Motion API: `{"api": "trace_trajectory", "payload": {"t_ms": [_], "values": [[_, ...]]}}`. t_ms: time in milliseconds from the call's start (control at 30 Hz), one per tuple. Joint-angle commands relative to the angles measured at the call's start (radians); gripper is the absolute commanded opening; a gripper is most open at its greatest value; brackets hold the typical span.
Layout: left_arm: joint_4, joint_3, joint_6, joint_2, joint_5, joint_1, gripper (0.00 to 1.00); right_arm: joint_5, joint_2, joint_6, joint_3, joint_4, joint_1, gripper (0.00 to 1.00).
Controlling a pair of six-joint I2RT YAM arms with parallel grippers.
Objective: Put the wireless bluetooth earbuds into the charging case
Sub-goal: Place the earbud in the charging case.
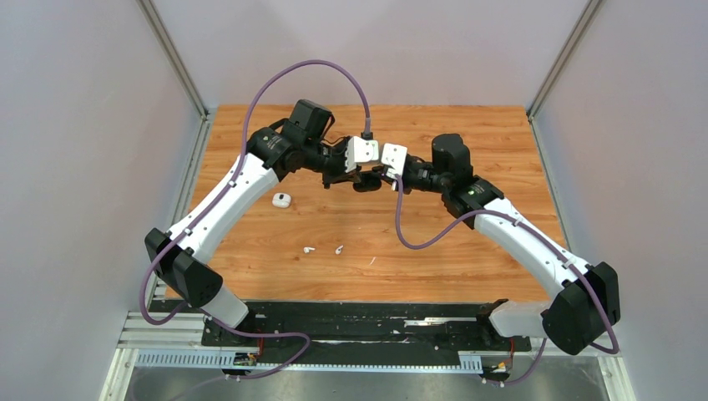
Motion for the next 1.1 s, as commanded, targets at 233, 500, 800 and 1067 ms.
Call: {"api": "trace_trajectory", "payload": {"t_ms": [233, 500, 800, 1067], "values": [[0.010, -0.015, -0.001, -0.004, 0.006, -0.003, 0.00, -0.010, -0.004, 0.048, 0.063, 0.058, 0.015, 0.00], [0.004, -0.034, 0.012, -0.013, -0.005, -0.003, 0.00, 0.031, 0.010, 0.075, 0.073, 0.080, 0.015, 0.00], [0.069, -0.042, -0.028, -0.008, -0.061, -0.003, 0.00, -0.029, 0.000, 0.095, 0.087, 0.073, 0.013, 0.00], [0.072, -0.054, 0.010, -0.018, 0.005, -0.007, 0.00, -0.035, 0.000, 0.132, 0.092, 0.087, 0.015, 0.00]]}}
